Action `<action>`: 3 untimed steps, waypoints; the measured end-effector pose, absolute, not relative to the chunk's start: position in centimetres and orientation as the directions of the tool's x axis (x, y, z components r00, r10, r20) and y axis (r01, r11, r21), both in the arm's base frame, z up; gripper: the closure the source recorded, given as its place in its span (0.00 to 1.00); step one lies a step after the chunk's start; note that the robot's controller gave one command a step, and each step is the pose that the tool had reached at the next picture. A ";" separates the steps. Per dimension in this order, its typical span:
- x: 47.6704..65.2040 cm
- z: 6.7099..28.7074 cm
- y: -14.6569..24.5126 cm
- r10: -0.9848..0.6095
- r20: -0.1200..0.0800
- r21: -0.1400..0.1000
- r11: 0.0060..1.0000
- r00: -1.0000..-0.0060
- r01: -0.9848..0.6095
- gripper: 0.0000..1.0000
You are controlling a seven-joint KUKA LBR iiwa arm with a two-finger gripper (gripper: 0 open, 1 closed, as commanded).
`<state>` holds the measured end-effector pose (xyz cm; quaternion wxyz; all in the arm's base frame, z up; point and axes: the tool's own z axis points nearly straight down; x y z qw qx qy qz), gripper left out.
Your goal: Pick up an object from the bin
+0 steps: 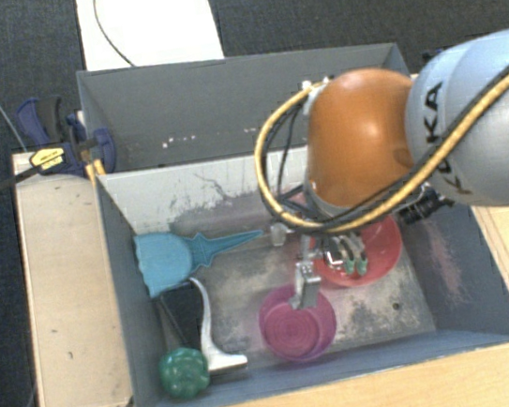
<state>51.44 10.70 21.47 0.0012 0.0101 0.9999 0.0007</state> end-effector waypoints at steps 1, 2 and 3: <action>51.4 21.5 10.7 0.021 -0.002 0.001 1.000 -1.000 0.021 0.00; 50.3 18.2 4.8 0.030 -0.003 0.001 1.000 -1.000 0.030 0.00; 51.2 17.2 5.0 0.017 -0.007 0.003 1.000 -1.000 0.017 0.00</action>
Offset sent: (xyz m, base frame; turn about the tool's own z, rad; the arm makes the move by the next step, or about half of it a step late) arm -0.0122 -0.0580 -0.0329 0.0080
